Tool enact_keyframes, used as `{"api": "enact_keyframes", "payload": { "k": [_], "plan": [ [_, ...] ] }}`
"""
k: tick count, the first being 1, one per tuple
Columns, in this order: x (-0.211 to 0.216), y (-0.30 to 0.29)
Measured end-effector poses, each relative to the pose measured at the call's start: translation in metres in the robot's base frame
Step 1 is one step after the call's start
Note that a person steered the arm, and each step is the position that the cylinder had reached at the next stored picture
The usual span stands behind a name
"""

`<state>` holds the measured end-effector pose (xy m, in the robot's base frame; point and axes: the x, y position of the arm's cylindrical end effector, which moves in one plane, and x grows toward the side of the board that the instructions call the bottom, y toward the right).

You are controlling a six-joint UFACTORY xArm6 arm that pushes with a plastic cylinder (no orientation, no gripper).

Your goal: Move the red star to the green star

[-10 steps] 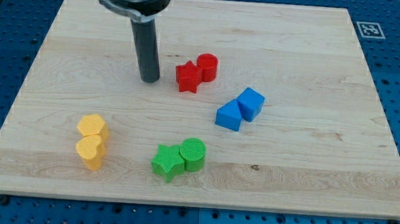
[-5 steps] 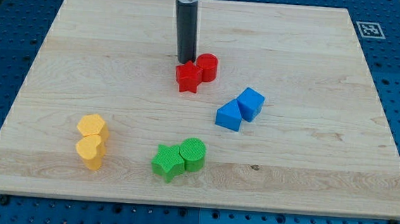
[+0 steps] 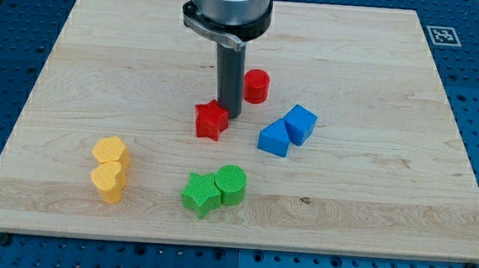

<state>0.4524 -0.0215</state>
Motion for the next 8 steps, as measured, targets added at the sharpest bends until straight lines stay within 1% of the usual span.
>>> {"api": "enact_keyframes", "payload": {
  "k": [2, 3, 4, 6, 7, 8],
  "plan": [
    [0.027, 0.0],
    [0.024, 0.0],
    [0.001, -0.004],
    [-0.019, -0.018],
    [-0.014, -0.022],
    [0.001, -0.022]
  ]
}}
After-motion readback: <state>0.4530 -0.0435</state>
